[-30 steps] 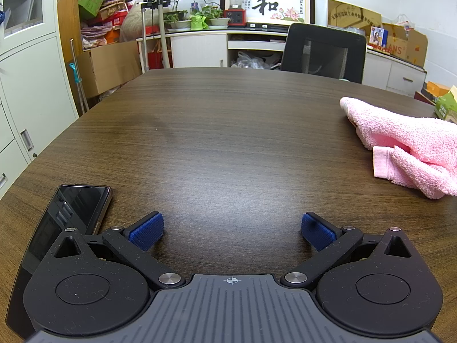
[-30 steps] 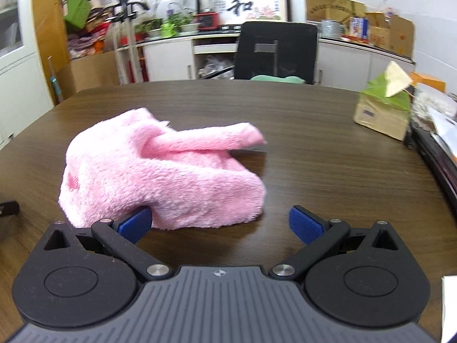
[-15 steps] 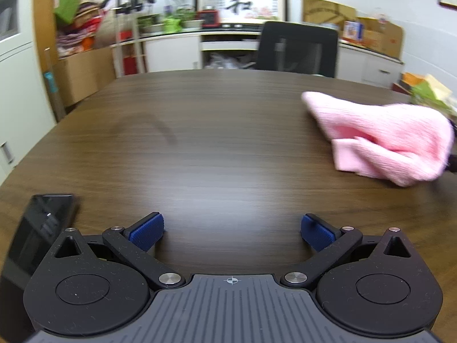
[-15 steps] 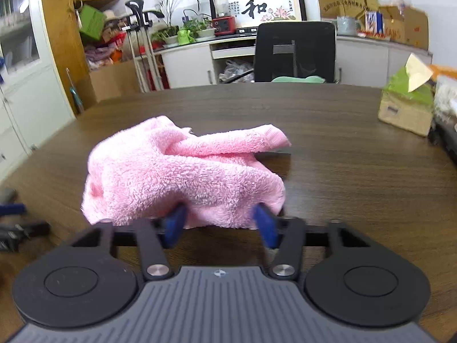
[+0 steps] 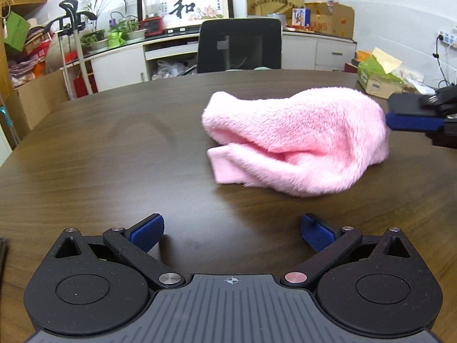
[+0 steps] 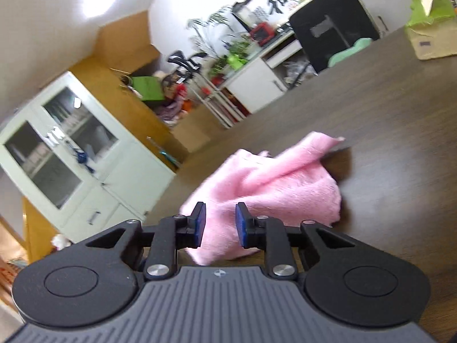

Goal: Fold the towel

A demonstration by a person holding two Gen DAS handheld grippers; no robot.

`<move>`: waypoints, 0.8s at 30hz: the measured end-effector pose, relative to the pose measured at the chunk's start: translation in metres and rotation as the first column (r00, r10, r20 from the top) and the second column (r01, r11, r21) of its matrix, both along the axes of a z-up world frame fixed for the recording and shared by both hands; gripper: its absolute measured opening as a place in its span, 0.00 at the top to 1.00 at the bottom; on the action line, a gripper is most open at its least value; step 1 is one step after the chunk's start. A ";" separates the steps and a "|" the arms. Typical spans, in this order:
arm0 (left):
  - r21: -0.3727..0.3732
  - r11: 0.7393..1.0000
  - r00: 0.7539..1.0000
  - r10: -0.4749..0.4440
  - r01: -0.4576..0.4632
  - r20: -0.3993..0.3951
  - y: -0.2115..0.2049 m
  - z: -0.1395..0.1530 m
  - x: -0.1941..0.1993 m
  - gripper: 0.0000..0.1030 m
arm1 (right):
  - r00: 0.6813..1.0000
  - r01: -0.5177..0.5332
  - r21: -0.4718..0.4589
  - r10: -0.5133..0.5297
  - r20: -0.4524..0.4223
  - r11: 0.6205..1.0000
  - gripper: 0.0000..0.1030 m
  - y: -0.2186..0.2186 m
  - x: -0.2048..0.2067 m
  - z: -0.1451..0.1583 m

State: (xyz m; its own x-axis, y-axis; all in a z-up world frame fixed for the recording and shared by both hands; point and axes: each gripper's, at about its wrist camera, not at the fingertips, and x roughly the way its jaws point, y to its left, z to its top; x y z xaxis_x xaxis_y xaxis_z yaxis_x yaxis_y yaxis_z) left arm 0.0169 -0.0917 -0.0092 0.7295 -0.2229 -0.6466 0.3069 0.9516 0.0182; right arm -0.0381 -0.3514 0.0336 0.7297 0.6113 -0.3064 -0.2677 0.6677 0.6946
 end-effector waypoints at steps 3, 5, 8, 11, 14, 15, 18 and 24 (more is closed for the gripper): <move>-0.004 1.000 1.000 -0.002 0.002 -0.004 0.000 -0.001 0.007 0.00 | 1.000 0.026 -0.030 -0.026 0.002 0.999 0.63 -0.008 -0.002 0.005; -0.001 1.000 1.000 -0.009 0.009 0.014 -0.004 0.000 0.010 0.00 | 0.997 0.073 -0.098 -0.075 -0.021 0.992 0.30 -0.009 -0.002 0.005; -0.012 1.000 1.000 -0.008 0.009 0.028 -0.005 0.002 0.014 0.00 | 0.990 0.122 -0.178 -0.132 -0.044 0.976 0.20 -0.010 0.001 0.001; -0.054 0.998 1.000 -0.011 0.011 0.002 -0.004 0.002 0.022 0.00 | 0.987 0.129 -0.183 -0.145 -0.074 0.975 0.19 -0.013 0.007 -0.006; -0.079 0.997 1.000 -0.017 0.017 -0.006 -0.003 0.003 0.027 0.00 | 0.984 0.128 -0.188 -0.147 -0.096 0.974 0.16 -0.009 0.008 -0.020; -0.086 0.996 1.000 -0.021 0.020 -0.004 -0.003 0.003 0.028 0.00 | 0.984 0.127 -0.188 -0.147 -0.100 0.974 0.16 -0.010 0.010 -0.023; -0.108 0.994 0.999 -0.032 0.032 0.003 0.000 0.006 0.028 0.00 | 0.982 0.135 -0.185 -0.156 -0.104 0.973 0.14 -0.012 0.013 -0.030; -0.151 0.987 0.998 -0.053 0.055 0.018 0.005 0.012 0.029 0.05 | 0.979 0.166 -0.139 -0.180 -0.095 0.976 0.11 -0.019 0.008 -0.031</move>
State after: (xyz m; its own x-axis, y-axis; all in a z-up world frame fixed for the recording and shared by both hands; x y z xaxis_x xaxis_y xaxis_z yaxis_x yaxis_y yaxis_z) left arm 0.0463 -0.0870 0.0023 0.7222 -0.3565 -0.5927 0.3585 0.9258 -0.1201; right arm -0.0300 -0.3701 0.0022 0.7795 0.4287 -0.4567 -0.0695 0.7838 0.6171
